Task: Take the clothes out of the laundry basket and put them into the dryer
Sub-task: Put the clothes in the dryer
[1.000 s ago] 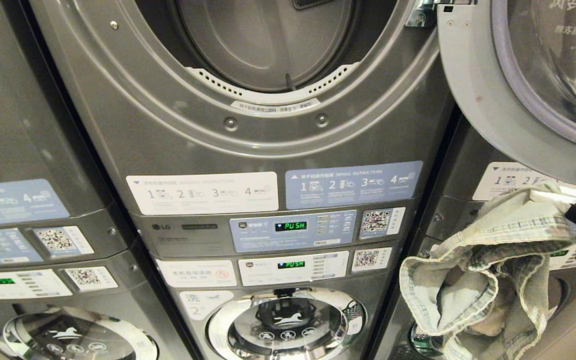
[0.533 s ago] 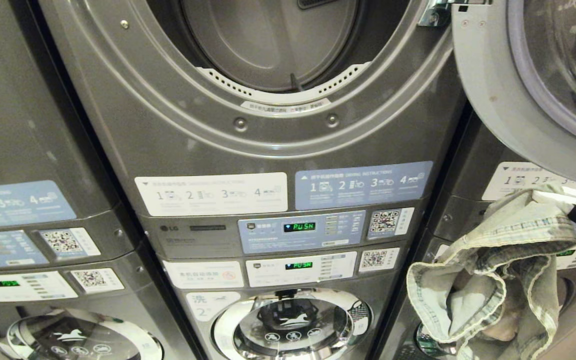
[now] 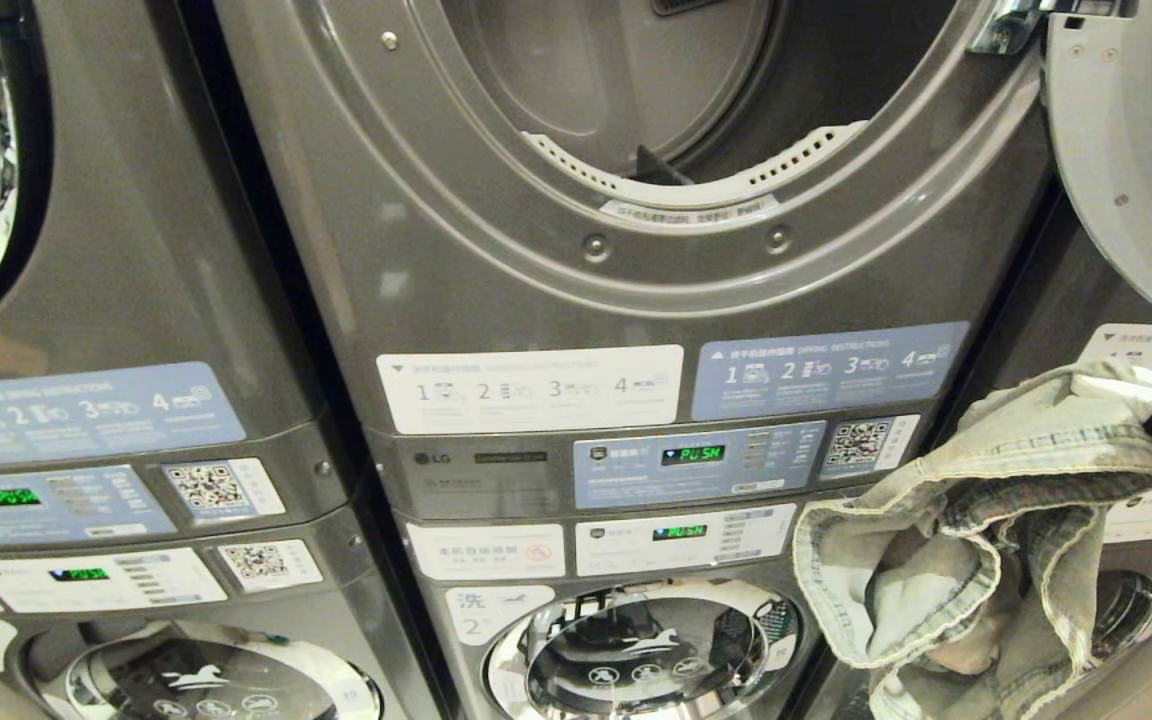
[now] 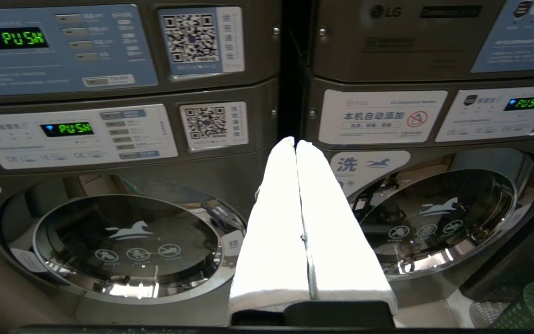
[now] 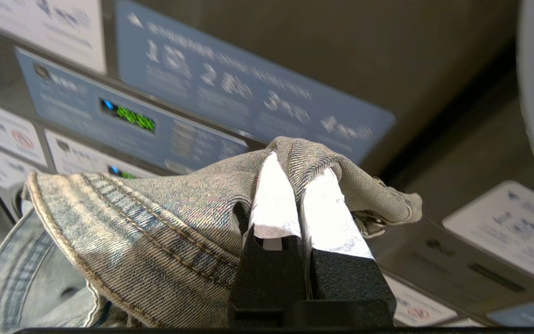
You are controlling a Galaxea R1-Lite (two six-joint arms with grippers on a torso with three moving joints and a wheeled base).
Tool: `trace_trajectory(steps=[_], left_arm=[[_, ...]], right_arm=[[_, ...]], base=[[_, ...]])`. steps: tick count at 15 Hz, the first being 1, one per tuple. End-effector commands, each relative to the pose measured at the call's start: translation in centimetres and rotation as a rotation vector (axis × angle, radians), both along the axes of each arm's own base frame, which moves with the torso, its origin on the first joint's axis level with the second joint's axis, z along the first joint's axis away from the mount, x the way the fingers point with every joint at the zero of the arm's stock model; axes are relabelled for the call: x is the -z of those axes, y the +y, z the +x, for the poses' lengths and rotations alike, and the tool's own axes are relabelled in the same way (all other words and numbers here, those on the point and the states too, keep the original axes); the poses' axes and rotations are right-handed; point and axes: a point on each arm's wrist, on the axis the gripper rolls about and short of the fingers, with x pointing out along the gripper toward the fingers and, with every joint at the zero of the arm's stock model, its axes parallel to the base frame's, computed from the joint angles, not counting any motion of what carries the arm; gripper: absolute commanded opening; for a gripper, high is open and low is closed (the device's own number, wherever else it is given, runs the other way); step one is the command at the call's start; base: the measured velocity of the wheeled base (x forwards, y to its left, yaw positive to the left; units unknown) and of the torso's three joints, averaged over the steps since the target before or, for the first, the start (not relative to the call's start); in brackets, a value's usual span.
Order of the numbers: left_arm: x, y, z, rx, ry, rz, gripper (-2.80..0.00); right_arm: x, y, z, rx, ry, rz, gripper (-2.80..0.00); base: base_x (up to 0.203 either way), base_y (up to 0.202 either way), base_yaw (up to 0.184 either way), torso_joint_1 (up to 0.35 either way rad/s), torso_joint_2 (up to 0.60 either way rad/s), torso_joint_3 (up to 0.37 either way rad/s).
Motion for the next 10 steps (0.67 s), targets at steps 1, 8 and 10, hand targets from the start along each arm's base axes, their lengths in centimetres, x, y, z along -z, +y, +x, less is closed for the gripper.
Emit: trace_trajectory(steps=[1, 8, 10], left_arm=[[0.0, 0.0, 0.0, -0.001, 0.001, 0.0, -2.8], [0.1, 0.0, 0.0, -0.001, 0.003, 0.0, -2.8], [0.1, 0.0, 0.0, -0.001, 0.003, 0.0, -2.8]], right_arm=[[-0.5, 0.0, 0.0, 0.0, -0.021, -0.002, -2.8], [-6.7, 0.2, 1.0, -0.028, -0.203, 0.023, -2.8], [-9.2, 0.6, 1.7, -0.054, -0.273, 0.031, -2.8]], base=[[0.0, 0.193, -0.001, -0.002, 0.0, -0.001], [0.0, 0.196, -0.001, 0.004, 0.0, 0.001], [0.0, 0.194, -0.002, 0.002, 0.0, 0.004]])
